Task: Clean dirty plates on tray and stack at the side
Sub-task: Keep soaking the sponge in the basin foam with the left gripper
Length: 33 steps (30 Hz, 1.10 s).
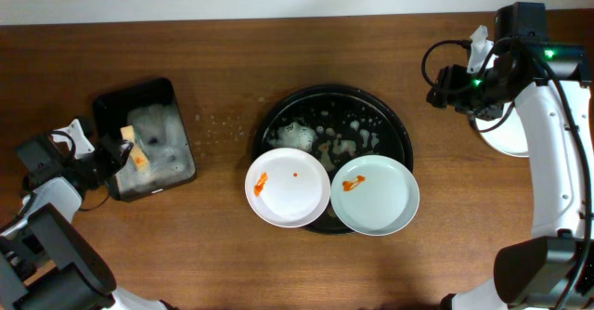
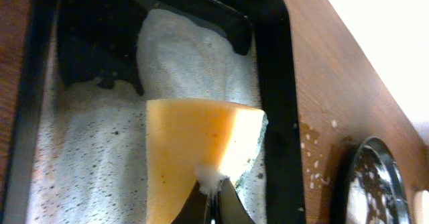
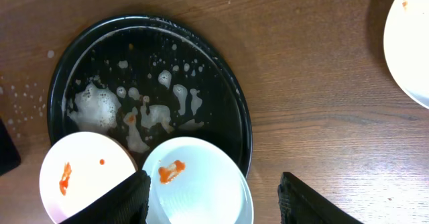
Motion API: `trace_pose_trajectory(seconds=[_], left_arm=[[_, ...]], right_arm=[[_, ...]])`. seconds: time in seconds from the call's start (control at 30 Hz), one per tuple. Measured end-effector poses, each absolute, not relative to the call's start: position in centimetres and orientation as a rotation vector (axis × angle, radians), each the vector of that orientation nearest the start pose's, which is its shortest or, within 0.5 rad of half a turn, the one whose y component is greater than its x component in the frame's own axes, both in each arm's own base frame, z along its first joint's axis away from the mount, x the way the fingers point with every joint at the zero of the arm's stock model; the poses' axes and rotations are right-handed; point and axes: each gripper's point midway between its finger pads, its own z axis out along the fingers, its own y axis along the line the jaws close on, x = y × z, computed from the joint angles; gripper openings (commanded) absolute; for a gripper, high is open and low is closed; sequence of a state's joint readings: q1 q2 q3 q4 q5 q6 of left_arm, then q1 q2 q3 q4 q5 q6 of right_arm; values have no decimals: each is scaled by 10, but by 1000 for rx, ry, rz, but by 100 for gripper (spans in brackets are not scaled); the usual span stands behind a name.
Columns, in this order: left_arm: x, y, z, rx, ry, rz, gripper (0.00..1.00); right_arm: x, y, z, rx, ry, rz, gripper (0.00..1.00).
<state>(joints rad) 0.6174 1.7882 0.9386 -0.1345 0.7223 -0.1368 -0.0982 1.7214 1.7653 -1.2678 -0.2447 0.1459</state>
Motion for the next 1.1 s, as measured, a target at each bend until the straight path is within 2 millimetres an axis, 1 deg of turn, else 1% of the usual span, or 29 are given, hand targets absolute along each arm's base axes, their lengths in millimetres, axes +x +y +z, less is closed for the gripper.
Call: trace_pose_trajectory(seconds=[0.07,0.17,0.2,0.27,0.47,0.6,0.73,0.77,0.8,0.83,0.87,0.9,0.97,1.0,1.03,1.1], left_arm=[[386,140,53,-636,2281,-655,2],[382,145,47,-677,2309,-613,11],[381,147,45,-683,2314,-595,12],[381,149,45,-690,2317,-584,19],[377,147,44,-707,2330,-585,19],[371,148,53,-721,2340,-553,19],[362,155,69,-755,2345,-454,19],[361,157,73,-761,2341,-434,20],[363,157,78,-749,2328,-429,22],[368,154,83,-721,2312,-431,34],[372,148,85,-696,2311,-440,40],[378,138,86,-665,2316,-449,41],[392,105,85,-558,2358,-430,41],[397,91,80,-516,2394,-361,41],[399,84,77,-489,2419,-285,41],[405,74,74,-442,2444,-94,41]], right_arm=[[386,4,219,280,2768,354,63],[385,4,218,281,2771,354,63],[385,4,218,280,2771,354,63],[385,4,218,281,2771,354,63],[385,4,218,280,2771,354,63],[385,4,218,280,2771,354,62],[385,4,218,279,2771,358,62],[385,5,219,279,2770,360,62],[385,5,219,279,2770,361,62],[385,5,219,278,2770,363,62],[385,5,219,278,2770,364,62],[385,5,219,278,2770,364,62],[385,5,218,279,2772,364,62],[384,5,218,280,2775,364,62],[384,5,218,279,2775,364,62],[383,5,218,280,2777,365,62]])
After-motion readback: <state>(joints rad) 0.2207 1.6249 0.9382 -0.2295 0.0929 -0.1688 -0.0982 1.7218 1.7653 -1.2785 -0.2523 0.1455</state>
